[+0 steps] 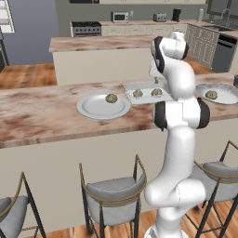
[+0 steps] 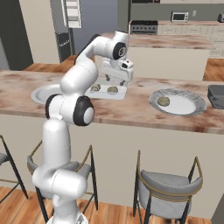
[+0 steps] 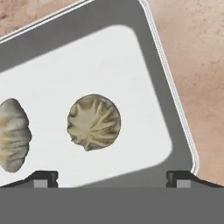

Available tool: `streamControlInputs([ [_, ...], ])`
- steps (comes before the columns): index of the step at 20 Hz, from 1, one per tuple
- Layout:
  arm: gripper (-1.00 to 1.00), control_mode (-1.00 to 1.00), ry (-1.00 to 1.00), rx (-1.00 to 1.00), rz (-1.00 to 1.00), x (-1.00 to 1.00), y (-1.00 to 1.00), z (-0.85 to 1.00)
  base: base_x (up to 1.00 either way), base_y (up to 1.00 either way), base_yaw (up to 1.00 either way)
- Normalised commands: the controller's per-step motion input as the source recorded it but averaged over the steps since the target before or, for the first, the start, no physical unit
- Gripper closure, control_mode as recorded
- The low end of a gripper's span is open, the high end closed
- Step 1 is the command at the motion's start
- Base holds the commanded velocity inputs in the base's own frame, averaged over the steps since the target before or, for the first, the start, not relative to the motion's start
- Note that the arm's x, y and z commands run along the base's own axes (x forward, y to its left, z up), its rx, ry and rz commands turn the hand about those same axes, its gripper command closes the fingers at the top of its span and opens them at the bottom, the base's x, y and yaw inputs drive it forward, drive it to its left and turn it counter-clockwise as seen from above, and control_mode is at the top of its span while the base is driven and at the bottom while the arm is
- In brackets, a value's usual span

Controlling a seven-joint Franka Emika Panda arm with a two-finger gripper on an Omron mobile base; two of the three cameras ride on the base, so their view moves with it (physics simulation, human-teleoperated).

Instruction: Place two dumplings into each of the tupperware containers and then place the containers in the fridge.

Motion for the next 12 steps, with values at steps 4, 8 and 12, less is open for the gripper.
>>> streamControlInputs([
  [4,-1.00,-1.00,0.03,0.00,-0.15,-0.49,-0.45,-0.09,0.00,0.00,0.00],
  [8,-1.00,-1.00,0.02,0.00,-0.15,-0.37,-0.20,-0.20,0.00,0.00,0.00],
  [12,-1.00,-1.00,0.04,0.00,-0.11,-0.32,-0.01,-0.27,0.00,0.00,0.00],
])
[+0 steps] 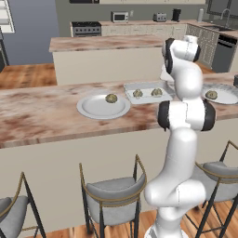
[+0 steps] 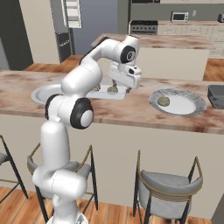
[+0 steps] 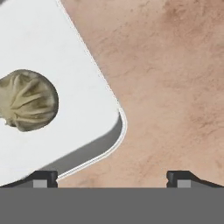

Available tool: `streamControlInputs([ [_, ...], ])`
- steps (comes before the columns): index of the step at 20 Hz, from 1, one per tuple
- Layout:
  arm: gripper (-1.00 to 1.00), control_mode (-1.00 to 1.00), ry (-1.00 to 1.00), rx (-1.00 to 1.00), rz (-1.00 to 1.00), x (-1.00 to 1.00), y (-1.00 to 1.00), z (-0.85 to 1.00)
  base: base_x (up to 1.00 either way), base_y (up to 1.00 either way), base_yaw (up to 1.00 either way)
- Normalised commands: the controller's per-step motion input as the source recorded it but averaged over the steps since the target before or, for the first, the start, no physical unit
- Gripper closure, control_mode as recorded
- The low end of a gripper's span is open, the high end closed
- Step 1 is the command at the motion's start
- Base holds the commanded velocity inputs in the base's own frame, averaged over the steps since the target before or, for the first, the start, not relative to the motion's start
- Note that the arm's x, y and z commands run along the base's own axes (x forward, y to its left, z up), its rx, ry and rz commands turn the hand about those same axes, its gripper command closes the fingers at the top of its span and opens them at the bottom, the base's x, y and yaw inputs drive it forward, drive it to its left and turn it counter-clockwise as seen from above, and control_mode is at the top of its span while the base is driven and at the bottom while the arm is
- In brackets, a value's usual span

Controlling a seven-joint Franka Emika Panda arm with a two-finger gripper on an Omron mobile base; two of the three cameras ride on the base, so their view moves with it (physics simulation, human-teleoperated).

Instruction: Place two dumplings into each of the tupperware containers and then place the containers in the fridge.

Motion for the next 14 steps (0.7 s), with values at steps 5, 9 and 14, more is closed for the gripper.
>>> streamControlInputs([
  [5,-1.00,-1.00,0.02,0.00,-0.07,-0.40,-0.05,-0.32,0.00,0.00,0.00],
  [9,-1.00,-1.00,0.01,-0.01,-0.04,-0.32,0.00,-0.27,0.00,0.00,0.00],
  [14,-1.00,-1.00,0.00,0.00,0.00,0.06,0.00,-0.11,0.00,0.00,0.00],
])
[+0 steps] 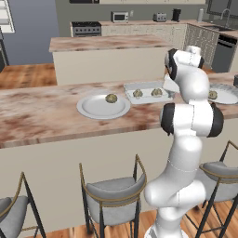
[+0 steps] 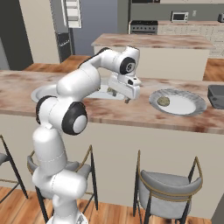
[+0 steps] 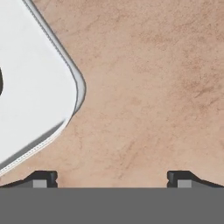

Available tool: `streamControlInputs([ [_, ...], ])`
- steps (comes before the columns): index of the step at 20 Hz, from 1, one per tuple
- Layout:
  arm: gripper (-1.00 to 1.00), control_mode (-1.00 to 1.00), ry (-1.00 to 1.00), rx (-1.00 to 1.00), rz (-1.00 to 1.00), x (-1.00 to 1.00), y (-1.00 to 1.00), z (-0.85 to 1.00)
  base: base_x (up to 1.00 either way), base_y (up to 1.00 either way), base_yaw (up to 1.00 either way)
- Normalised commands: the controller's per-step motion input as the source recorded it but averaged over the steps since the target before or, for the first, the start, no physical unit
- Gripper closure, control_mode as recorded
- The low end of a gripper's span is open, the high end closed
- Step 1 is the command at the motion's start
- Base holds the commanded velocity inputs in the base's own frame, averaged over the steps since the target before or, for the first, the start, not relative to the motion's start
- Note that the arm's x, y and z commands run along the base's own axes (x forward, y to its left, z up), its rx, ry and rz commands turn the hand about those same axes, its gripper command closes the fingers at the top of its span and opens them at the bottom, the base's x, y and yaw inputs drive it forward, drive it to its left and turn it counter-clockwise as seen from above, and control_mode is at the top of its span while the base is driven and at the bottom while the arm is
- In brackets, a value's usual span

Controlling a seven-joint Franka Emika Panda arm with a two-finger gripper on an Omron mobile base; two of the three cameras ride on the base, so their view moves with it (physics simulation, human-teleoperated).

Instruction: Place two dumplings into each of the tupperware containers and then place the containers in the fridge.

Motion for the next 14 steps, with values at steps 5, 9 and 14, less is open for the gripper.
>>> streamControlInputs([
  [5,-1.00,-1.00,0.00,0.00,0.00,0.05,0.00,-0.11,0.00,0.00,0.00],
  [9,-1.00,-1.00,-0.01,0.00,0.00,0.08,0.00,-0.15,0.00,0.00,0.00],
  [14,-1.00,-1.00,-0.10,0.00,0.00,0.08,-0.03,0.03,0.00,0.00,0.00],
])
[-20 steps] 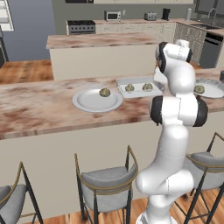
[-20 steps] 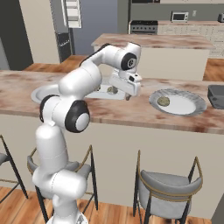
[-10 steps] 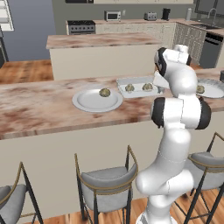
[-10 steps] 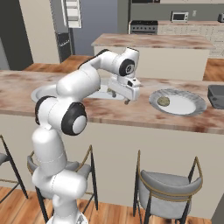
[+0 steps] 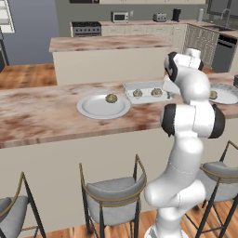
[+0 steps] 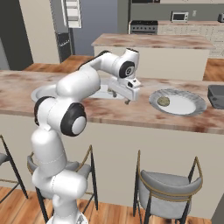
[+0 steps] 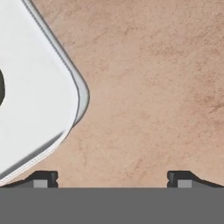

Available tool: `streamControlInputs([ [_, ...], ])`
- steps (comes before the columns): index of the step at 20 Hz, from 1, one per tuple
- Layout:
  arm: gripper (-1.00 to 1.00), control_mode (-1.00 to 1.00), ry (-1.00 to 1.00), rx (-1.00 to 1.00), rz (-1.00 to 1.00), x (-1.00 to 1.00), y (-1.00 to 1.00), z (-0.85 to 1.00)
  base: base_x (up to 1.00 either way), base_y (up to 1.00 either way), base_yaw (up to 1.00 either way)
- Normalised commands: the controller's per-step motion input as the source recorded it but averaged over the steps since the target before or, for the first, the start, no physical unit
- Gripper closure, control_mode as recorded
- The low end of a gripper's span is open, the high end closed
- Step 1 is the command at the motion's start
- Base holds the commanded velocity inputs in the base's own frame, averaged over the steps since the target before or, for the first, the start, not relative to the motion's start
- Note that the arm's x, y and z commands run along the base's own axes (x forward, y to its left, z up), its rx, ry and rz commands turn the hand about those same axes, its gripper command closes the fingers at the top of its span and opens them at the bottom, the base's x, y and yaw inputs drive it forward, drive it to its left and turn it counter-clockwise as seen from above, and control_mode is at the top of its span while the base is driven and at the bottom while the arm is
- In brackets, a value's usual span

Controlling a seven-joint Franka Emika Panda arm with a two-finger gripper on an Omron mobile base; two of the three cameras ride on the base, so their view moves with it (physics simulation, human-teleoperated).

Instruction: Place two dumplings into each of the tupperware containers and then place the containers in the fridge.

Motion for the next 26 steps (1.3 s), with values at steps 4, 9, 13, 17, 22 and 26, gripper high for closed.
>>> streamControlInputs([
  [4,-1.00,-1.00,-0.24,-0.01,0.00,0.00,0.00,-0.02,0.00,0.00,0.00],
  [9,-1.00,-1.00,-0.28,0.00,0.00,0.01,0.00,-0.04,0.00,0.00,0.00],
  [13,-1.00,-1.00,-0.05,0.00,0.00,0.00,0.00,0.20,0.00,0.00,0.00],
  [17,-1.00,-1.00,0.00,0.00,0.00,0.00,0.00,0.45,0.00,0.00,0.00],
  [22,-1.00,-1.00,0.06,0.00,0.00,0.04,0.00,0.49,0.00,0.00,0.00],
  [26,-1.00,-1.00,0.06,0.00,0.00,0.11,0.00,-0.06,0.00,0.00,0.00],
])
